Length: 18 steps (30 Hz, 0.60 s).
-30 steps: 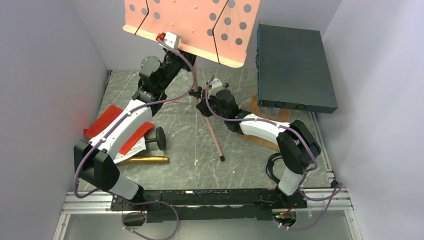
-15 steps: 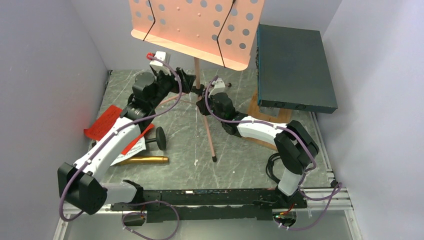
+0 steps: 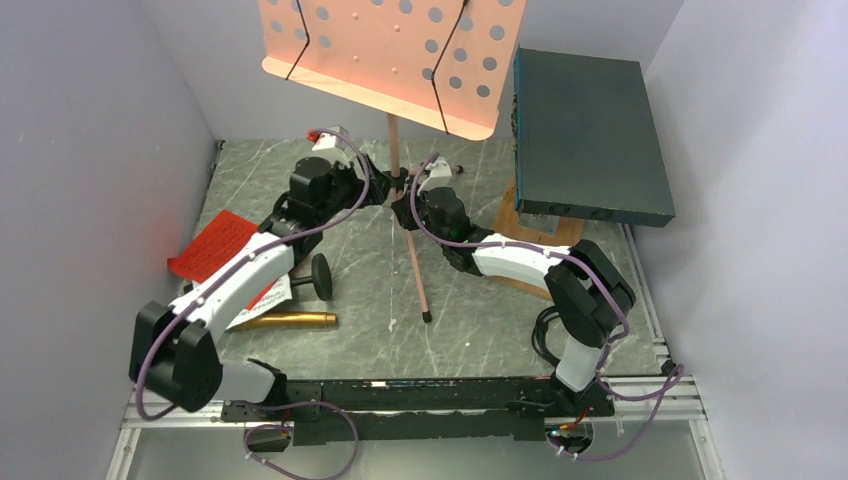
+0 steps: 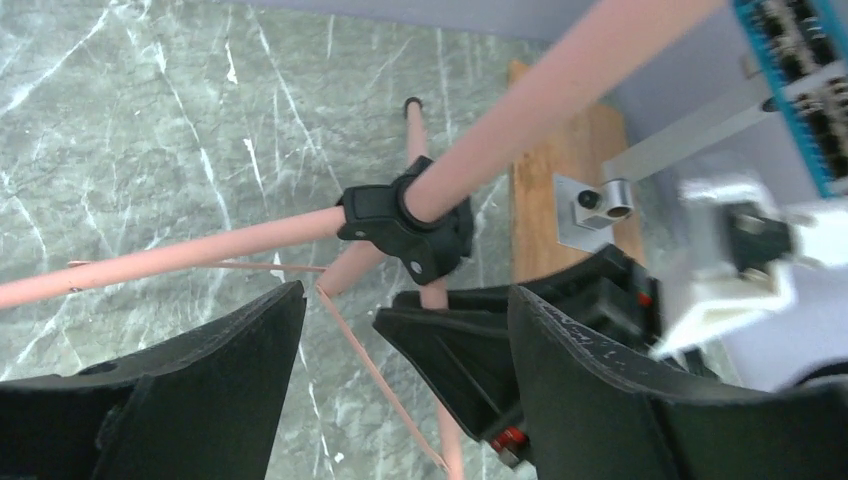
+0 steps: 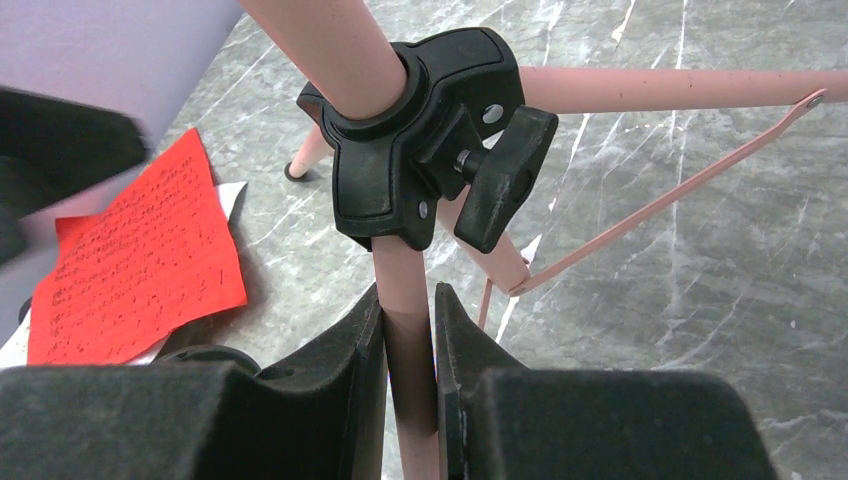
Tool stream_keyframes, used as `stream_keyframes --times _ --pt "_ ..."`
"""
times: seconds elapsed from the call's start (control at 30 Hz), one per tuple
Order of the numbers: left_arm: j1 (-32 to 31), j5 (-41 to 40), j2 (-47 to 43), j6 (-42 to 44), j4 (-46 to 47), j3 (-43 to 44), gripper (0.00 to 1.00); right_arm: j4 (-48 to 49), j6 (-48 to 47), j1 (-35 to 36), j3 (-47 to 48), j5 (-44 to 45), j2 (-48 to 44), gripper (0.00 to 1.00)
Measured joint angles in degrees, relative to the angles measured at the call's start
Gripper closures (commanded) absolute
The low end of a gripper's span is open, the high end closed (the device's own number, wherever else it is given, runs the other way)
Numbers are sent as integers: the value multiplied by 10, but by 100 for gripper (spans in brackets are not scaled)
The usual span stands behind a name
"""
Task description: Set up the instrument practice props
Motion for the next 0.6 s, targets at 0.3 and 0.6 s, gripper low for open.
stream_keyframes --times 0.3,0.6 --pt "1 2 82 19 94 9 24 17 4 -1 -9 -4 0 100" --pt "-2 6 148 68 166 14 34 34 7 -2 -17 -9 0 100"
